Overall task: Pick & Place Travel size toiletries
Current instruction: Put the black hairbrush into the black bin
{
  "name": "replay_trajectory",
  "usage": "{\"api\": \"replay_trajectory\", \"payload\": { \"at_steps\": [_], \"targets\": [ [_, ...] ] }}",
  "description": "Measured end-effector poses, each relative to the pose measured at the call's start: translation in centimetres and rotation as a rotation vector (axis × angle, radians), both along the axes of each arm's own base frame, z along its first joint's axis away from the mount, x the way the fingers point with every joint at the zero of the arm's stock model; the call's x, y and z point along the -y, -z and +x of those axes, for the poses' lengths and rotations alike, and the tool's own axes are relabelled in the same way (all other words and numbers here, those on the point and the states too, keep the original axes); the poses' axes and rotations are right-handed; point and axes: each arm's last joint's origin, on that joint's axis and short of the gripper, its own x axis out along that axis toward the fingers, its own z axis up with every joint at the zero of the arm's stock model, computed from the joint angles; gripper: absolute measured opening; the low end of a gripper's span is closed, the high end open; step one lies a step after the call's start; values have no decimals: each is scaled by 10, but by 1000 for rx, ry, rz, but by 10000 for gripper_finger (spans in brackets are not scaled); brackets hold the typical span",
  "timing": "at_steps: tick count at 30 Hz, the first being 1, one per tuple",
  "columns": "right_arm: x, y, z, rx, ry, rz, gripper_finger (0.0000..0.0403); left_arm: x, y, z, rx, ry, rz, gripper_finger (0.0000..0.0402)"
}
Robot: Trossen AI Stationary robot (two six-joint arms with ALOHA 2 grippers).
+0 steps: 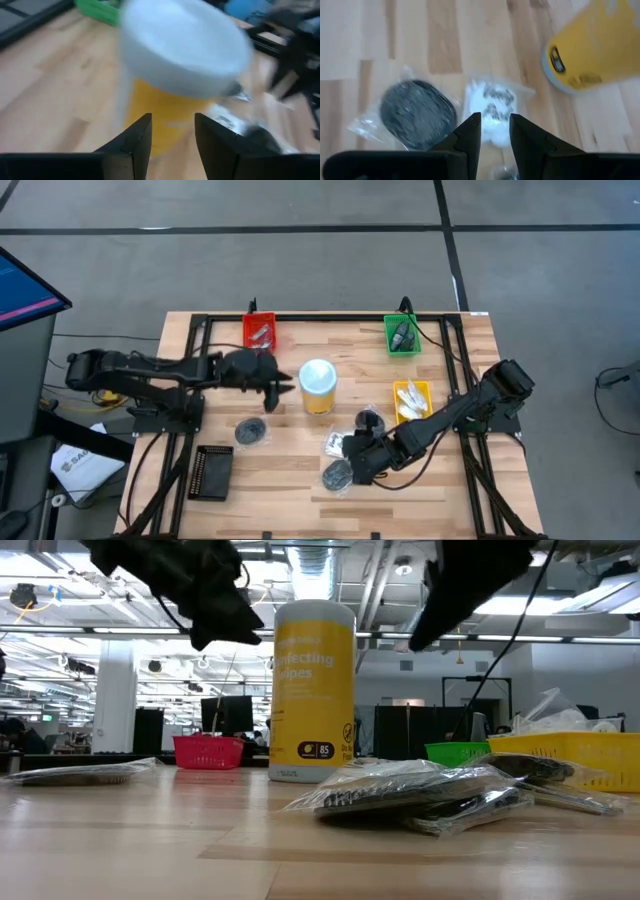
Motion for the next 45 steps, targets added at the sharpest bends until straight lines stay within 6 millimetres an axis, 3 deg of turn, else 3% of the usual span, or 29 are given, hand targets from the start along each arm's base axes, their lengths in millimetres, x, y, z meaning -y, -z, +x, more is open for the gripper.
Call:
{"api": "replay_trajectory", "payload": {
  "at_steps": [7,11,20,31,45],
  "targets": [
    [5,17,-7,-124,110,-16,93,43,0,-1,9,62,18,140],
    [1,37,-5,-230,120,13,93,64,-1,-4,25,89,27,140],
    [-3,52,-6,-317,141,72,93,95,-2,-10,60,108,58,140],
    [-4,53,-14,-357,201,64,99,111,17,3,33,116,70,140],
    [-7,54,-18,-367,212,58,189,115,22,11,58,115,61,140]
  ]
}}
